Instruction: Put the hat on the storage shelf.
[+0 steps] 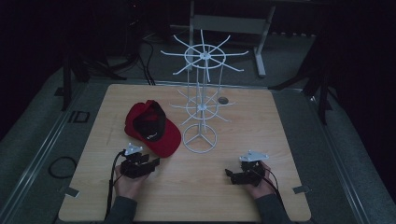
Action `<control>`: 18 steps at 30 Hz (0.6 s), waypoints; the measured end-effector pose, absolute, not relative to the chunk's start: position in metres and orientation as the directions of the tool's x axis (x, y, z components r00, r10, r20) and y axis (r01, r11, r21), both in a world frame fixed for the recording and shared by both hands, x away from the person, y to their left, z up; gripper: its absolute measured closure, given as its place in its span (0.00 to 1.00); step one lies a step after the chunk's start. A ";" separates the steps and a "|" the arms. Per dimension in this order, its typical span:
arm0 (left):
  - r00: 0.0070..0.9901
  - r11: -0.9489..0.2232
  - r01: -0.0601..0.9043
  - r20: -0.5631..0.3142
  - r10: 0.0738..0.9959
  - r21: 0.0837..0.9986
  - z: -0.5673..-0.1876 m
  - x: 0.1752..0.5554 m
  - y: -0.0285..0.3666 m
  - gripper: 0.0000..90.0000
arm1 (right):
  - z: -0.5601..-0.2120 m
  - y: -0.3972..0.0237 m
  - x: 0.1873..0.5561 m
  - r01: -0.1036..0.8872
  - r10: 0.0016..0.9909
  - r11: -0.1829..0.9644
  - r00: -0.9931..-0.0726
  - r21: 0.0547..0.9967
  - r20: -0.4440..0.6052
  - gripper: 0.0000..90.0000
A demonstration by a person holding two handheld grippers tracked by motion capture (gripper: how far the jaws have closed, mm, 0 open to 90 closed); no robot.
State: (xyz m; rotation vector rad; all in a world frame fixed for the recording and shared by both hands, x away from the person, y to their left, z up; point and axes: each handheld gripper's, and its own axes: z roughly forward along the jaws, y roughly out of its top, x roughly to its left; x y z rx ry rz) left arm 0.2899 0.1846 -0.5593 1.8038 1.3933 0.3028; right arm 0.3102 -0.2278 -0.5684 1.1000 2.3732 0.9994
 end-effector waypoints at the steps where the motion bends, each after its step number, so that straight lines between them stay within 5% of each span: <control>1: 0.365 -0.055 0.691 -0.283 0.887 0.721 -0.559 0.290 0.184 0.51 | -0.568 -0.228 0.310 0.527 0.766 0.453 -0.643 0.719 -0.011 0.15; 18: 0.334 0.008 0.716 -0.353 0.874 0.698 -0.554 0.296 0.176 0.52 | -0.568 -0.228 0.310 0.527 0.766 0.453 -0.643 0.719 -0.012 0.15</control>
